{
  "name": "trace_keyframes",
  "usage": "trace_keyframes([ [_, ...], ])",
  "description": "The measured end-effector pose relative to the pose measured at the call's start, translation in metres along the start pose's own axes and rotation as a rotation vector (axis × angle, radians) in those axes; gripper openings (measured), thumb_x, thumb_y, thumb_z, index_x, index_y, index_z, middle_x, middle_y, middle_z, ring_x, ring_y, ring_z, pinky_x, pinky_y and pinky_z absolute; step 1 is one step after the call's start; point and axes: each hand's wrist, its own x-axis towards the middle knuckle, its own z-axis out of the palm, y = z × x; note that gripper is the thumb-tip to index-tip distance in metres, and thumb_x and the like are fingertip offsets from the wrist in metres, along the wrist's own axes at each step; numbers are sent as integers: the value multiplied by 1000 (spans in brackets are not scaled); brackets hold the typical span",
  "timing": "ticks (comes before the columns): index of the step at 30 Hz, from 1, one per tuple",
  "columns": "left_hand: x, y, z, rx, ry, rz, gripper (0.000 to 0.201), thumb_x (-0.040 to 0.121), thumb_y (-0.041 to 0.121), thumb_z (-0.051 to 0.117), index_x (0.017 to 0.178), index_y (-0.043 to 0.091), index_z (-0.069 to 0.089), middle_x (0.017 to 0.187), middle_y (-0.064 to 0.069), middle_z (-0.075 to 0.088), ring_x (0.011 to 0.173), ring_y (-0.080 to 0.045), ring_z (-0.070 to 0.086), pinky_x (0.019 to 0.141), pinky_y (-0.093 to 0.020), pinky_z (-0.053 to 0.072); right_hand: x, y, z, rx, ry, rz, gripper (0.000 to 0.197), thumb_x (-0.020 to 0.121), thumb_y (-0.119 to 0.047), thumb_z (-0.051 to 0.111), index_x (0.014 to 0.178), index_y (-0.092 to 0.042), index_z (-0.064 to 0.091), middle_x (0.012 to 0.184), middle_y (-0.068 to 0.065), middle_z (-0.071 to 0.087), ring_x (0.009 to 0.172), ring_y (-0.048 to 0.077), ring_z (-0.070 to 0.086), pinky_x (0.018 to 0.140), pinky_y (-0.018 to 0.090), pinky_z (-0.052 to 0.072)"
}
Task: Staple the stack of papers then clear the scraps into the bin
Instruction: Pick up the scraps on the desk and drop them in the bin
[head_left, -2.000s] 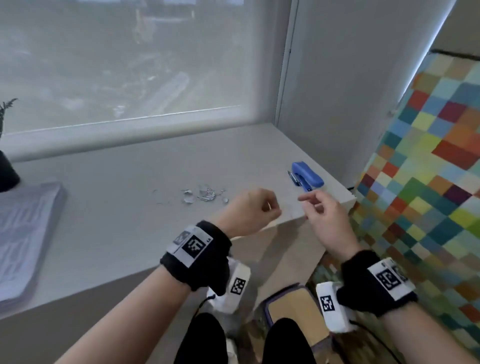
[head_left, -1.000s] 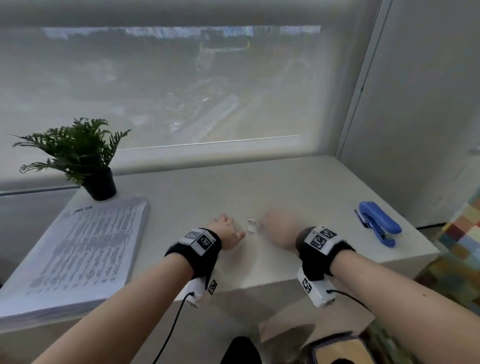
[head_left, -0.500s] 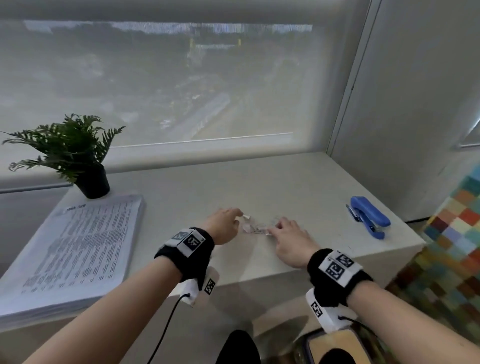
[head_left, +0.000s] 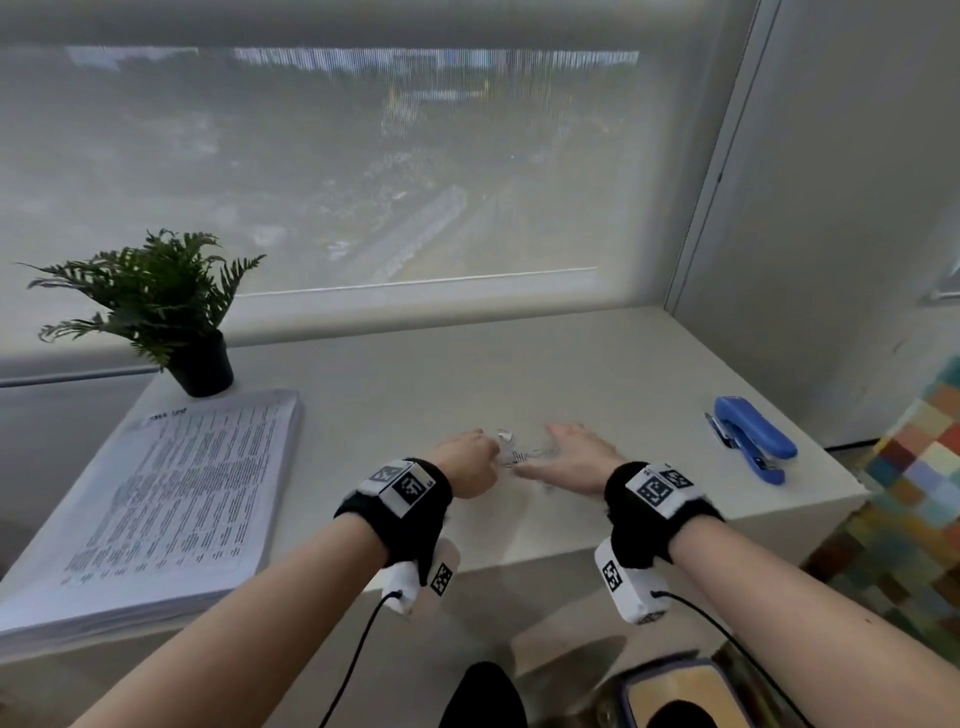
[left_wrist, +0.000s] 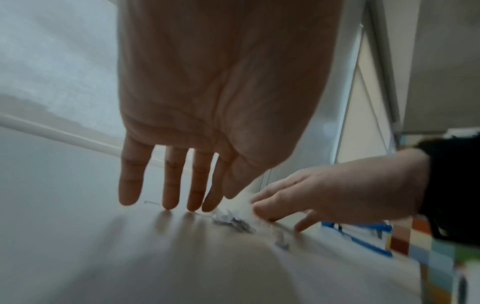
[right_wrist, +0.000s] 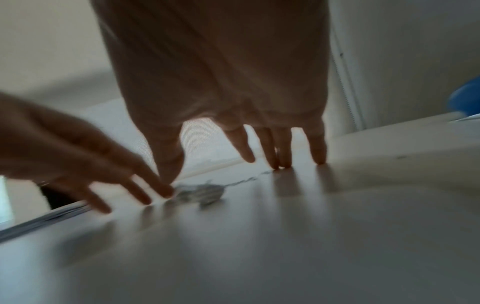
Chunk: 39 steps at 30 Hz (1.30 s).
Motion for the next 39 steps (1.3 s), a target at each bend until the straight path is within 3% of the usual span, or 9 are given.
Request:
trace_keyframes([
  [3,1,-4,-8,-27,128,-17,38,97,16,37,128,9,57,140,-13,50,133,-28,43,109,-34,34,8,-15,8,-102,-43,-143,79,80,-51,60,147,-25,27,149,11,36,137,31,35,113,41,31],
  [6,-2,-20,-12,-36,202,-48,37,96,19,38,128,16,57,140,-10,50,133,-27,43,109,-32,33,17,-23,3,-146,-66,-212,56,81,-29,60,136,-30,49,141,9,50,128,30,47,109,33,38],
  [10,-7,-30,-15,-48,230,-54,34,96,22,40,123,20,60,135,-6,53,130,-25,45,107,-30,33,14,-26,-4,-118,32,-214,34,88,-15,53,119,-18,66,127,13,63,119,29,57,101,28,42],
  [19,1,-17,-10,-4,150,-63,38,92,21,47,128,13,53,137,-11,50,131,-27,43,108,-34,33,27,-23,-6,34,107,-186,25,80,0,55,96,-6,73,108,14,72,105,29,65,90,28,50],
  [23,7,-10,-1,45,32,-104,47,95,27,44,135,2,38,144,-18,37,134,-34,39,109,-39,33,41,-11,-7,279,128,-72,23,74,3,63,92,-5,75,88,10,74,80,19,66,70,17,49],
  [26,16,-3,4,12,-19,-52,53,97,29,40,141,0,28,150,-17,30,139,-32,34,112,-39,30,44,4,-8,648,143,40,16,70,9,67,68,-6,71,63,4,64,58,15,58,61,16,52],
  [31,26,13,4,-12,-47,44,64,98,39,39,147,2,23,155,-16,26,146,-26,23,117,-33,21,36,25,-15,1044,132,51,25,72,21,60,63,-3,60,64,12,58,50,17,57,47,14,53],
  [35,27,25,11,8,-24,121,77,91,52,48,151,13,21,156,-14,27,145,-24,25,117,-34,22,34,37,-19,1176,160,39,26,73,23,58,64,-1,59,67,12,58,59,21,55,48,13,54],
  [39,34,35,20,5,66,135,64,85,42,62,142,23,41,145,-11,45,134,-26,43,109,-32,34,35,45,-17,1198,192,49,27,74,22,56,66,-3,62,68,13,58,60,20,56,49,13,54],
])
